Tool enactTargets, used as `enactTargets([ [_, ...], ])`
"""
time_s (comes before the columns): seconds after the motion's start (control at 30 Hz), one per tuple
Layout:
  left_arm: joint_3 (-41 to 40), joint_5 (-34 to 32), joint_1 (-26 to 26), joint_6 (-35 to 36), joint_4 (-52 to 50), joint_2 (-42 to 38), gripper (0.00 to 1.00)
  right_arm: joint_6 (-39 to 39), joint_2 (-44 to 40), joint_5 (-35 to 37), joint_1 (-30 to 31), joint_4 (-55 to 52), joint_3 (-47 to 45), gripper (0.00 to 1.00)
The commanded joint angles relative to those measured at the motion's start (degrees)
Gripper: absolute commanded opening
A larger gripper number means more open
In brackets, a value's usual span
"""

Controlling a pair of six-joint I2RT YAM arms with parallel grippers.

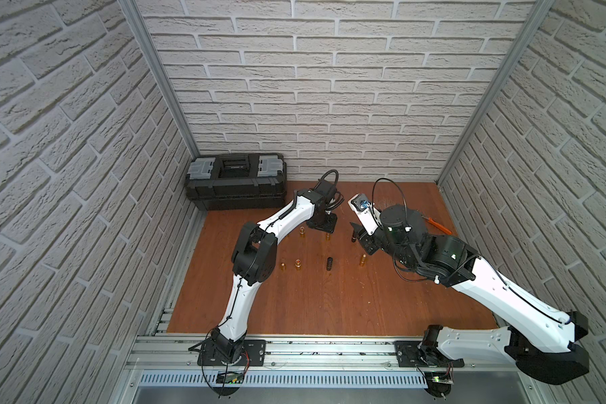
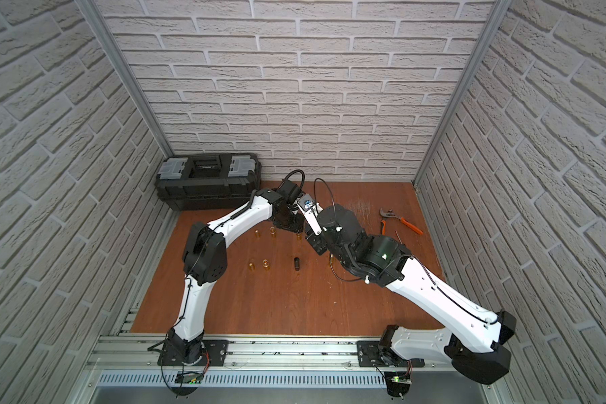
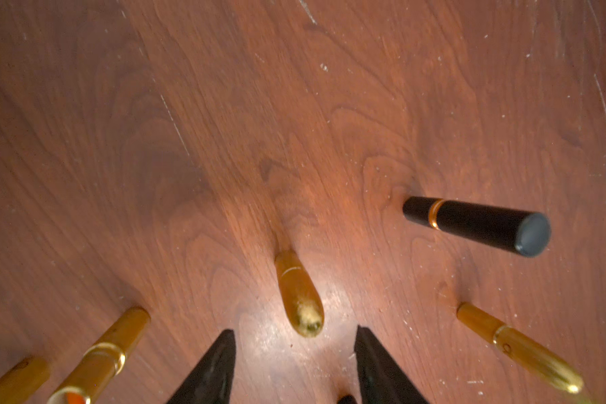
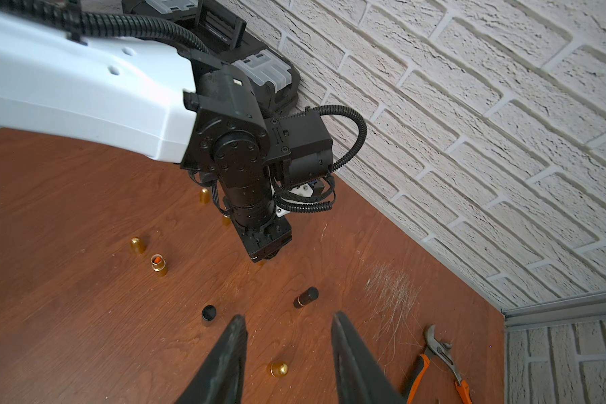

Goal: Open the lipstick cap
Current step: Pick up the lipstick at the center of the board.

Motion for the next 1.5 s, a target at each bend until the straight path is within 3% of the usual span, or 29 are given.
enactTargets([
  [0.0, 2.6, -1.2, -0.6, 1.8, -2.9, 1.9, 0.55, 0.5, -0.9, 1.3, 0.5, 0.8, -0.4, 0.42],
  [0.4, 2.9, -2.9, -1.6, 2.7, -1.2, 3.5, 0.50, 0.1, 1.3, 1.1, 0.5, 1.7, -1.0, 0.42],
  [1.07, 6.0, -3.2, -1.6, 2.7, -3.0, 6.4, 0.33, -0.5, 2.0, 1.4, 0.5, 3.3, -2.4, 0.42],
  [1.47, 3.2, -4.0, -0.2, 2.4, -3.2, 3.0, 0.11, -0.4, 2.6, 1.1, 0.5, 3.6, -3.8, 0.42],
])
